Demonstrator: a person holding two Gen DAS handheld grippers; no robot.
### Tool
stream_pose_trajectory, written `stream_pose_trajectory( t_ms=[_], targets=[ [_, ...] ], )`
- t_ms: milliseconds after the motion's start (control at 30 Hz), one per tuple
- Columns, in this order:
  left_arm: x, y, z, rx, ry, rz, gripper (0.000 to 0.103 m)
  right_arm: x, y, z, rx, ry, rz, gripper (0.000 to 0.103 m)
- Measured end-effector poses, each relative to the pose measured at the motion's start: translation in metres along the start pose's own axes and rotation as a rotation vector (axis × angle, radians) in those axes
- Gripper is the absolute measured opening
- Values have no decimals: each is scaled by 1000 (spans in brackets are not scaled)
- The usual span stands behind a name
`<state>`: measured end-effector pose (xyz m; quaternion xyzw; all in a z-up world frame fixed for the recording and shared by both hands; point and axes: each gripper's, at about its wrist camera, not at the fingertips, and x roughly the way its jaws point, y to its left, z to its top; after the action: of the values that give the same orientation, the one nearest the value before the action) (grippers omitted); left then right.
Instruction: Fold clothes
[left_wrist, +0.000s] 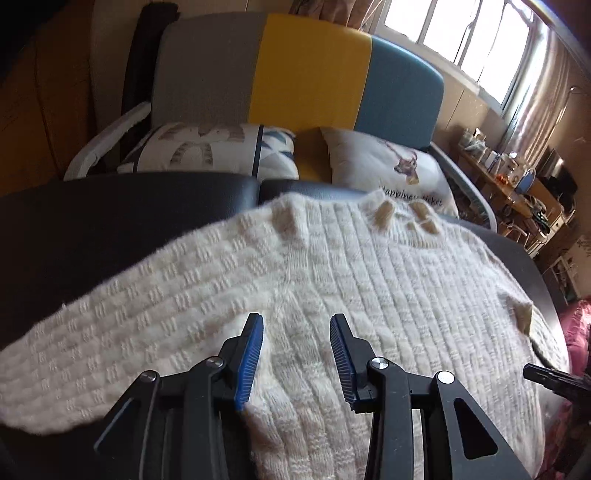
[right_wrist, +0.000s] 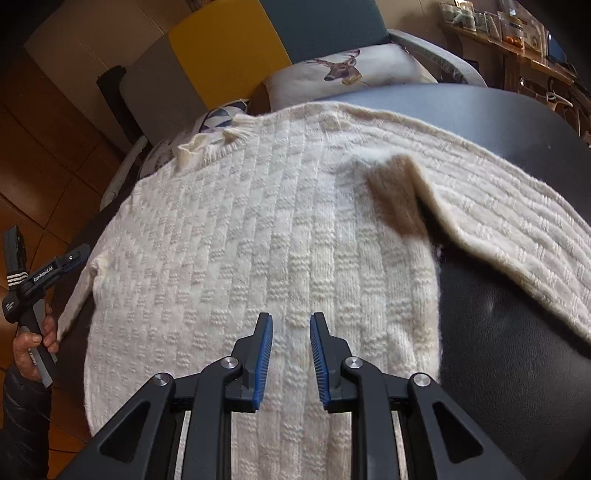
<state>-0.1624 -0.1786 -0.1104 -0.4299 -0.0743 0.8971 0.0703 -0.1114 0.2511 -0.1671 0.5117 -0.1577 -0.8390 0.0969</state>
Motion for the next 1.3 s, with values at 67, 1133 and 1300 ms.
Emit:
stream_pose_trajectory(
  t_ms=[67, 1133, 1300],
  targets=[
    [0, -5, 17, 37, -30, 16, 39, -1, 6, 9, 4, -21, 18, 21],
    [60, -70, 45, 1, 37, -92, 48, -112, -169, -76, 656, -318, 185, 21],
    [31, -126, -6, 74, 71, -191, 50, -158, -264, -158, 1126, -505, 157, 25]
  ],
)
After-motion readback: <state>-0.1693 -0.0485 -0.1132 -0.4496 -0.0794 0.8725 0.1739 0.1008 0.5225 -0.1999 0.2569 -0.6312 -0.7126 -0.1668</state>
